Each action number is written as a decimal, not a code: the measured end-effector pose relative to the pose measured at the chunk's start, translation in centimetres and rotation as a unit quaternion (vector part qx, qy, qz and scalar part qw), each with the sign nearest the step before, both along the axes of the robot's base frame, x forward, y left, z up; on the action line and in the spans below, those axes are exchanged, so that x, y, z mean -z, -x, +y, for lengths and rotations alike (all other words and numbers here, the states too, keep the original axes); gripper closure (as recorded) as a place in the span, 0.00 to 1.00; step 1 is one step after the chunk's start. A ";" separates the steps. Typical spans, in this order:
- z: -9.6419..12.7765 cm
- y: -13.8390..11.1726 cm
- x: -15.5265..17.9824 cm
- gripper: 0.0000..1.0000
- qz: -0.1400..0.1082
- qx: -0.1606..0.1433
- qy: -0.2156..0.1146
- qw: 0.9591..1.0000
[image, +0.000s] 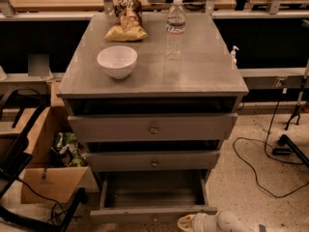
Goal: Close bottom drawer
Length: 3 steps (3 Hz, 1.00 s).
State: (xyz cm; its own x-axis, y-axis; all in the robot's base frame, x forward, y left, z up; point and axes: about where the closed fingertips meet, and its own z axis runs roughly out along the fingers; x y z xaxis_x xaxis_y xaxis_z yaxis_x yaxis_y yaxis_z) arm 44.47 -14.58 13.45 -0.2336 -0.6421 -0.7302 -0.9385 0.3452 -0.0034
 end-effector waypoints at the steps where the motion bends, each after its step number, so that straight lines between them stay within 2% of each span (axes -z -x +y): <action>1: 0.1 -0.2 0.1 1.00 0.000 -0.001 -0.001 1.000; 2: 1.2 -1.8 1.2 1.00 -0.001 -0.008 -0.007 1.000; 3: 1.8 -2.0 1.2 1.00 -0.002 -0.011 -0.011 1.000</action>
Offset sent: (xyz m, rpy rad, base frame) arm 0.0401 0.0200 -0.0225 0.0225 -0.0091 0.0264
